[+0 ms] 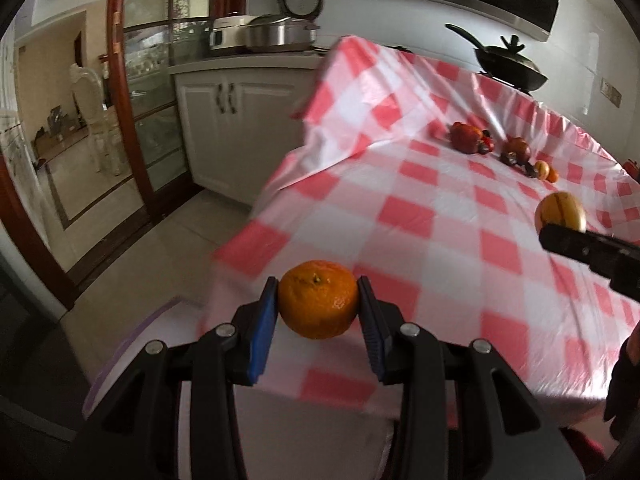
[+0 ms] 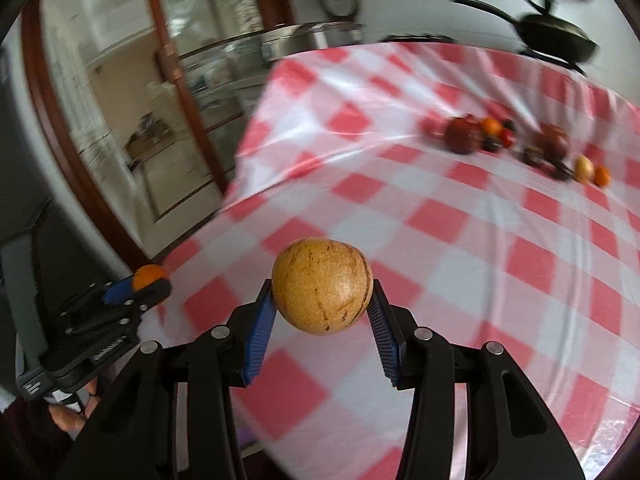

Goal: Organize fruits
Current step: 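Carry the mandarin and pepino in both tools over the white box, then open both tools to drop the mandarin and pepino into the box, then move both open tools back over the fruits on the table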

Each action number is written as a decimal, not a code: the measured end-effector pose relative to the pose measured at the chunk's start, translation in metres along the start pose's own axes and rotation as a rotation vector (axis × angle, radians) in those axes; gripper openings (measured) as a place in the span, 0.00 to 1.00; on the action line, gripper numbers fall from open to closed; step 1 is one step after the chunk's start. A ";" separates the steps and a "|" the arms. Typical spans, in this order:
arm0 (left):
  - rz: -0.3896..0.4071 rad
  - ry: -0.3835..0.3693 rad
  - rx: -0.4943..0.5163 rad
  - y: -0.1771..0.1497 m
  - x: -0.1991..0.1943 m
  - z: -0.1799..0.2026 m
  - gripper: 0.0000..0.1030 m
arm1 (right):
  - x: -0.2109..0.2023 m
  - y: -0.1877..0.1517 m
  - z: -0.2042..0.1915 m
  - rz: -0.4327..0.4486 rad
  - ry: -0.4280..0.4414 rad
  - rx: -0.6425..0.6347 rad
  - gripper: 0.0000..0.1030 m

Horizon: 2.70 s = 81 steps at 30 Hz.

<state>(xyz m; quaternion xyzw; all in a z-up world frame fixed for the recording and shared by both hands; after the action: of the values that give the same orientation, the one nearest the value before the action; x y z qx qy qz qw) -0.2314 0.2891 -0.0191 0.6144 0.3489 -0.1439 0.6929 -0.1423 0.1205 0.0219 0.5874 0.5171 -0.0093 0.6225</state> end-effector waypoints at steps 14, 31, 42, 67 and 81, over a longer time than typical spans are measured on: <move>-0.094 0.116 -0.200 -0.105 -0.008 -0.113 0.38 | 0.049 -0.069 -0.147 -0.175 0.223 -0.319 0.45; -0.210 0.184 -0.296 -0.183 0.007 -0.156 0.38 | 0.106 -0.173 -0.208 -0.455 0.370 -0.487 0.45; -0.339 0.217 -0.259 -0.216 0.037 -0.155 0.39 | 0.143 -0.211 -0.195 -0.598 0.266 -0.515 0.45; 0.133 0.398 -0.039 -0.083 -0.060 -0.130 0.99 | 0.063 -0.138 -0.173 -0.343 0.313 -0.550 0.76; 0.243 -0.040 0.139 0.093 -0.026 0.075 0.99 | -0.108 0.043 0.067 0.313 -0.104 -0.068 0.84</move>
<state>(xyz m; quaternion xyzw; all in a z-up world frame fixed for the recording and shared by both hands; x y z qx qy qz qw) -0.1682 0.2307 0.0680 0.6955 0.2475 -0.0950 0.6678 -0.1233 0.0203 0.1088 0.6380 0.3864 0.0750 0.6619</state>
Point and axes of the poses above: each gripper's, at about its wrist camera, not at the fingertips, and x roughly the way its jaws point, z to its right, y to its top, the point moved 9 cm from there along x, roughly the way its jaws point, and after that the axes turned 4 degrees about x, right-handed, at the moved point
